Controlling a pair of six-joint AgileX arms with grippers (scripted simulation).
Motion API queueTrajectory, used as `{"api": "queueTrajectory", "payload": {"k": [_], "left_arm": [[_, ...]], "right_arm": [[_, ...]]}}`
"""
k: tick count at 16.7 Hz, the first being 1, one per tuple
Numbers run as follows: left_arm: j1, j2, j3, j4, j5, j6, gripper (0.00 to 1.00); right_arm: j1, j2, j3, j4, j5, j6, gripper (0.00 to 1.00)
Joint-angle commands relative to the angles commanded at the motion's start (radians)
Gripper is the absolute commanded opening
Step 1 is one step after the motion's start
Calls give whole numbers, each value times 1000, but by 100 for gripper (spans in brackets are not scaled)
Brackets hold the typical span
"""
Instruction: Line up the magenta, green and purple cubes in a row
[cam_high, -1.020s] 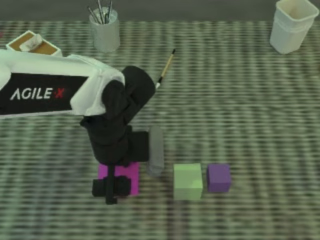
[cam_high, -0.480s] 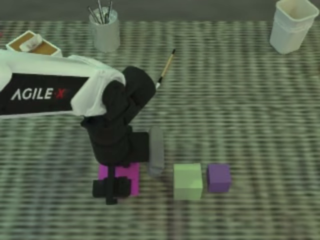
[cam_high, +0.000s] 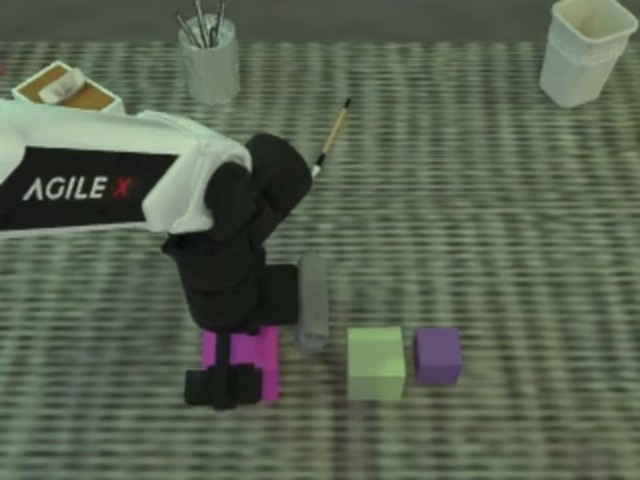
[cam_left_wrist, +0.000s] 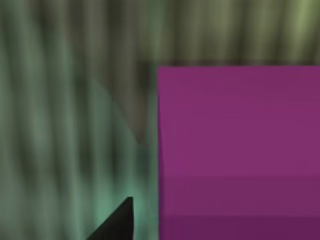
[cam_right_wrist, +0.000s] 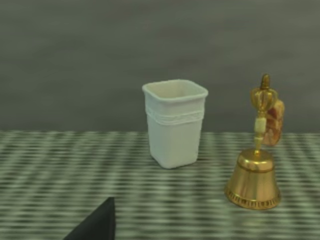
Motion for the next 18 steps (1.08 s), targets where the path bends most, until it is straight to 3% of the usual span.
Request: {"api": "queueTrajectory", "payload": {"k": [9, 18], "left_arm": [[1, -6, 14, -17, 0, 3, 100], [22, -97, 170, -266, 0, -1, 100]], "right_arm": [[0, 0, 0, 0, 0, 0, 100], [0, 0, 0, 0, 0, 0, 100]]}}
